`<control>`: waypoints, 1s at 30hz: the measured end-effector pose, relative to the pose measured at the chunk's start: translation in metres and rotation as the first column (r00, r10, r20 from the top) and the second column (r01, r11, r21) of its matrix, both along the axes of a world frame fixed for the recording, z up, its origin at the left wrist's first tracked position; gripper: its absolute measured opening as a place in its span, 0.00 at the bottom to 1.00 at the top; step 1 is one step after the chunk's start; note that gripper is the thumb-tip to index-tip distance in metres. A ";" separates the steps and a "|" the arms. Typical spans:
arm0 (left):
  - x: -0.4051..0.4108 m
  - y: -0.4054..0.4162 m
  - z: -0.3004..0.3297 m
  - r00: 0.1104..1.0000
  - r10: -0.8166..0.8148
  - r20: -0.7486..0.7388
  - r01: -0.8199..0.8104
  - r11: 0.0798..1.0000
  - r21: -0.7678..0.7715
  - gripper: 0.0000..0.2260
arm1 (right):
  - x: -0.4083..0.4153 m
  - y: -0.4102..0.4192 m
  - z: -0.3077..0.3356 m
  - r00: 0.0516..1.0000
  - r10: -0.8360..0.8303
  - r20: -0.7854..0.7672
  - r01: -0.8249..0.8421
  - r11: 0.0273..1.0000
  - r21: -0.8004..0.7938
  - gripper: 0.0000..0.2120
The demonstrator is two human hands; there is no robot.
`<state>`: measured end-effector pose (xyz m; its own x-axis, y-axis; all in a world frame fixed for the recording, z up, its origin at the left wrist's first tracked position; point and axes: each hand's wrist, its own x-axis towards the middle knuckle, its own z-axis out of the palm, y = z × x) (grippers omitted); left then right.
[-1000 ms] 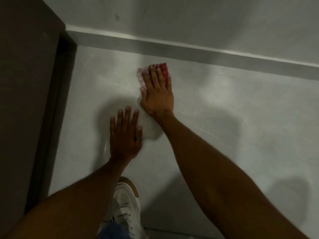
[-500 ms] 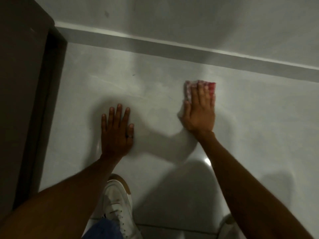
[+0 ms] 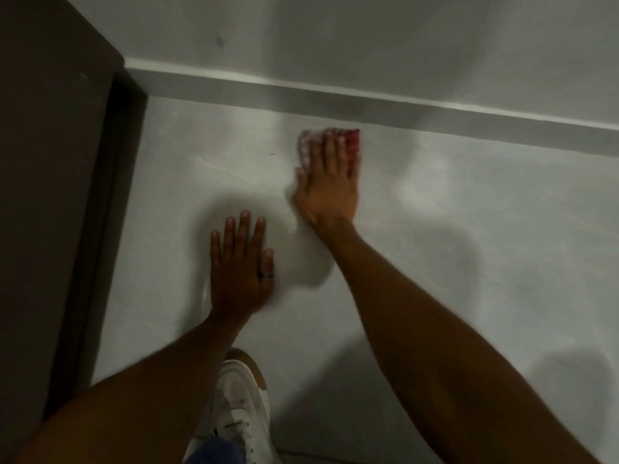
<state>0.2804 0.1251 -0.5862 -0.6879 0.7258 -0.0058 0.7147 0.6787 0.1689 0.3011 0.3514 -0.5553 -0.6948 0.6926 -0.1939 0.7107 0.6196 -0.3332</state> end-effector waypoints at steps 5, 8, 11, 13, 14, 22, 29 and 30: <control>-0.003 -0.001 -0.003 1.000 -0.028 0.013 0.028 1.000 0.001 0.28 | -0.054 -0.031 0.003 0.952 0.305 -0.031 -0.306 0.950 -0.054 0.36; -0.002 -0.001 -0.002 1.000 -0.024 0.012 0.024 1.000 -0.012 0.28 | -0.029 -0.026 -0.003 0.893 0.448 -0.055 -0.450 0.891 -0.055 0.37; -0.004 0.001 -0.002 1.000 -0.019 0.013 0.019 1.000 -0.020 0.28 | 0.012 -0.030 -0.004 0.887 0.459 -0.057 -0.461 0.886 -0.054 0.37; -0.003 0.001 0.001 0.999 -0.015 0.039 0.017 0.999 -0.052 0.28 | 0.040 -0.037 0.006 0.908 0.419 -0.003 -0.418 0.905 -0.083 0.37; -0.003 0.000 0.004 0.998 -0.016 0.065 0.021 0.996 -0.083 0.28 | 0.055 -0.040 0.014 0.910 0.413 0.043 -0.406 0.907 -0.110 0.37; -0.009 0.062 0.175 0.432 0.504 0.748 -0.016 0.834 -0.552 0.27 | 0.116 -0.054 0.170 0.726 -0.664 0.177 0.222 -0.017 -0.975 0.14; 0.045 0.054 0.431 -0.467 0.225 0.855 -0.638 0.584 -0.502 0.16 | 0.098 -0.089 0.376 0.227 -0.843 0.488 0.065 -0.487 -0.871 0.18; 0.043 0.044 0.462 -0.444 0.199 0.874 -0.675 0.567 -0.472 0.13 | 0.090 -0.095 0.398 0.251 -0.849 0.464 0.088 -0.457 -0.885 0.16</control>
